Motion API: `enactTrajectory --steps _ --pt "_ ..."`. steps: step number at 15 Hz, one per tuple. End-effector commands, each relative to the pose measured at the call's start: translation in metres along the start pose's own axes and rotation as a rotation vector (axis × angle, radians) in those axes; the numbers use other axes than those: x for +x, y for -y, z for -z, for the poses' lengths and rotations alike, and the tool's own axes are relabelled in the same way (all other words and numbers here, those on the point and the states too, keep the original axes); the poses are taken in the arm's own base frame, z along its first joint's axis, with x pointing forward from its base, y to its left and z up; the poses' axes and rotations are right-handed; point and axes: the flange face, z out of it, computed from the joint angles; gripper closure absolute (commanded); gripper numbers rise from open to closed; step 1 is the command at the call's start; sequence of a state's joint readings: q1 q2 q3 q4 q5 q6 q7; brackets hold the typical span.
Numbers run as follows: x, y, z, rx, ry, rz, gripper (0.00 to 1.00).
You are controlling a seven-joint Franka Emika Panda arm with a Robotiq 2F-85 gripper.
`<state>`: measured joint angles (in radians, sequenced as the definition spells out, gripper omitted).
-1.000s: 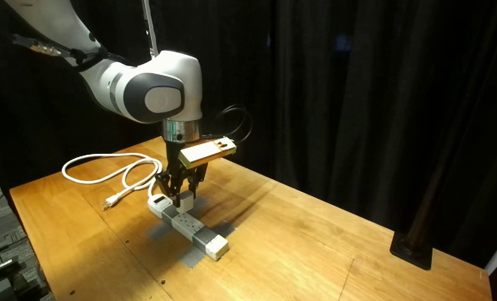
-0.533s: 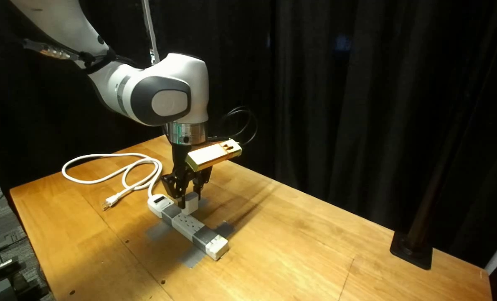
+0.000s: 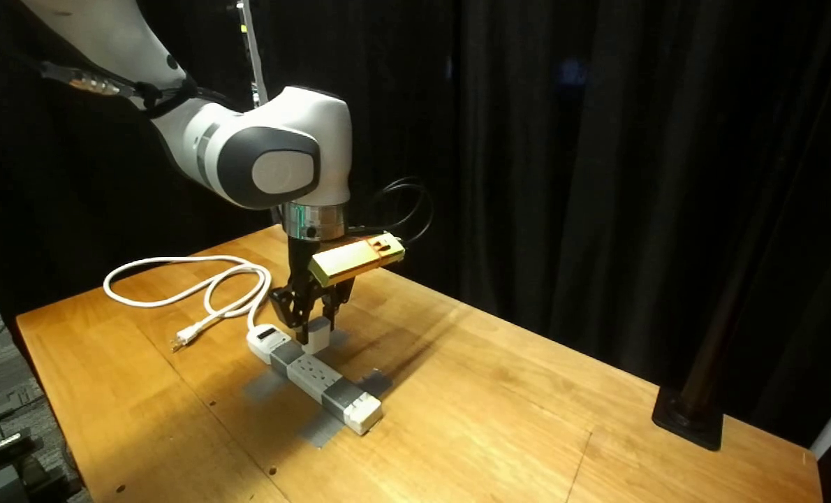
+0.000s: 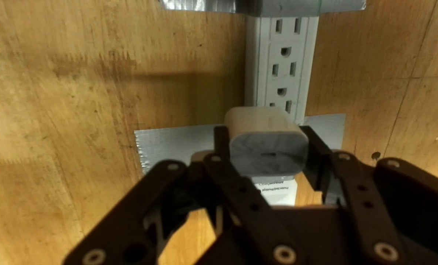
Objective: Plug the adapter into the extension cord
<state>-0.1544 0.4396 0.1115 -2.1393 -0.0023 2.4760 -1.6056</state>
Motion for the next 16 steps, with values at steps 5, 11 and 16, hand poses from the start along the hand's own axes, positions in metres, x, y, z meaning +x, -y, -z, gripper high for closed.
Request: enactTrajectory --steps 5,11,16 --pt "0.0 0.008 0.021 -0.023 -0.027 -0.007 0.77" --pt "-0.002 0.019 0.014 -0.002 -0.038 -0.007 0.77" --pt "-0.003 0.026 0.004 0.014 -0.046 0.006 0.77"
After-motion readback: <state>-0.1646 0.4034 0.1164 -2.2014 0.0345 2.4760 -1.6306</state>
